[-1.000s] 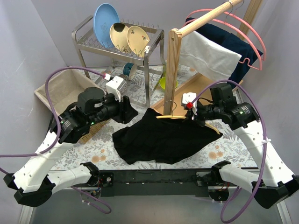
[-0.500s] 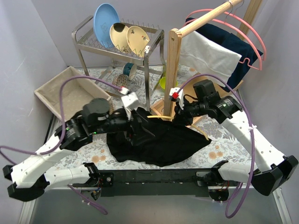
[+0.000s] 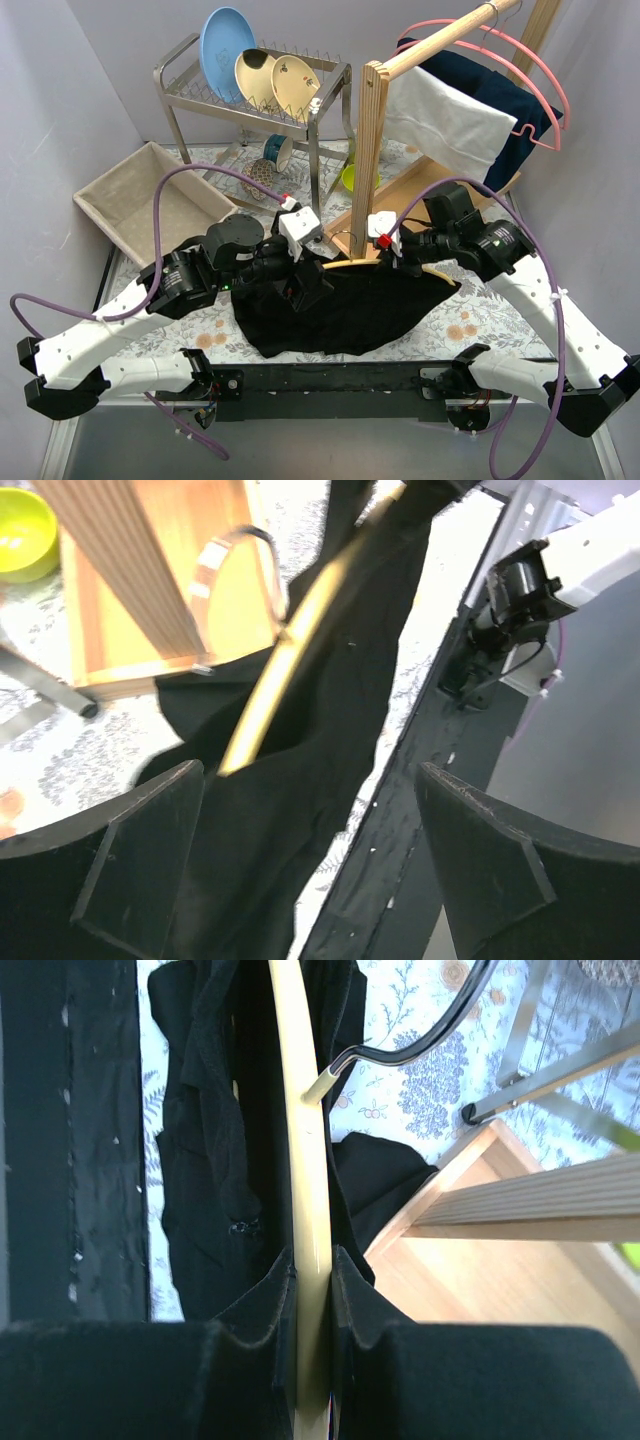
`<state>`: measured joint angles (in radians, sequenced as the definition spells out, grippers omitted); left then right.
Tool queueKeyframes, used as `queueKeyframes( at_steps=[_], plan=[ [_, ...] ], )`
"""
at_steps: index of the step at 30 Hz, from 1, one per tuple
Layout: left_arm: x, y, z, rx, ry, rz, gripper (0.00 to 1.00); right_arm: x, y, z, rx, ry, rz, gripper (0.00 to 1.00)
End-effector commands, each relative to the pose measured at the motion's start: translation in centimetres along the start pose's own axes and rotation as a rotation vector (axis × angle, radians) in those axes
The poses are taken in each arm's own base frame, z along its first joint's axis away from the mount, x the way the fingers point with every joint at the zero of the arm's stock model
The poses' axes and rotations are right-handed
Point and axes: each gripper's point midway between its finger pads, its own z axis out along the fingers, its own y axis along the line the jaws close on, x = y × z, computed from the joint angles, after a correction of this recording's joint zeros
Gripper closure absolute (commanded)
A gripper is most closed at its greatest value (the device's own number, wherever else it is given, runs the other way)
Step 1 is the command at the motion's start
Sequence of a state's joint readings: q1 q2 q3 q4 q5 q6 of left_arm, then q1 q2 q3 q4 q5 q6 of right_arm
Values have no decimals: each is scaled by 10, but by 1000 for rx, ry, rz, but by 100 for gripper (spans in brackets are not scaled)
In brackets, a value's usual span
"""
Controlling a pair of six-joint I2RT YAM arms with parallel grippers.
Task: Place the skirt on the hanger
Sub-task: Place skirt on hanger
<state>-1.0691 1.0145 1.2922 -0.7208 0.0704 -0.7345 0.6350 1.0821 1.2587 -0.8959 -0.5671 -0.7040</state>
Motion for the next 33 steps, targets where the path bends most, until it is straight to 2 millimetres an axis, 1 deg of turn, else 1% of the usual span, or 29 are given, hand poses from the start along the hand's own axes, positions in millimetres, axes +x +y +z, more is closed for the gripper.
queueKeyframes(
  at_steps=[1,2,4,5,6,8,10,15,17,20,21,24,25,27,33],
  plan=[
    [-34,5,-33,-44,-112,42,13,-4,9,-5,-37,-41,-174,99],
    [-37,4,-35,-44,-119,39,11,0,11,-4,-49,-35,-200,99],
    [-38,-5,-32,12,-103,40,7,2,12,-3,-51,-32,-213,99],
    [-36,-9,-28,35,-87,39,7,3,13,-3,-61,-31,-218,99],
    [-29,-16,-14,75,-40,34,7,0,14,-2,-76,-41,-224,99],
    [-25,-16,-4,78,2,25,7,-3,18,-2,-97,-55,-231,99],
    [-19,-18,12,101,50,29,8,-10,22,-4,-114,-85,-249,99],
    [-18,-23,31,146,75,58,9,-17,24,-8,-112,-108,-289,99],
    [-12,-24,42,158,104,59,10,-18,26,-9,-118,-112,-300,99],
    [-4,-30,51,199,141,54,18,-20,29,-10,-125,-124,-309,99],
    [3,-32,58,215,167,51,28,-21,29,-10,-129,-127,-310,99],
    [12,-35,66,246,203,44,51,-24,30,-11,-130,-135,-311,99],
    [14,-36,67,250,211,43,55,-25,30,-12,-129,-138,-314,99],
    [19,-37,69,256,227,37,53,-26,31,-13,-128,-140,-314,99],
    [30,-39,71,277,259,27,54,-33,31,-15,-132,-158,-302,99]
  ],
)
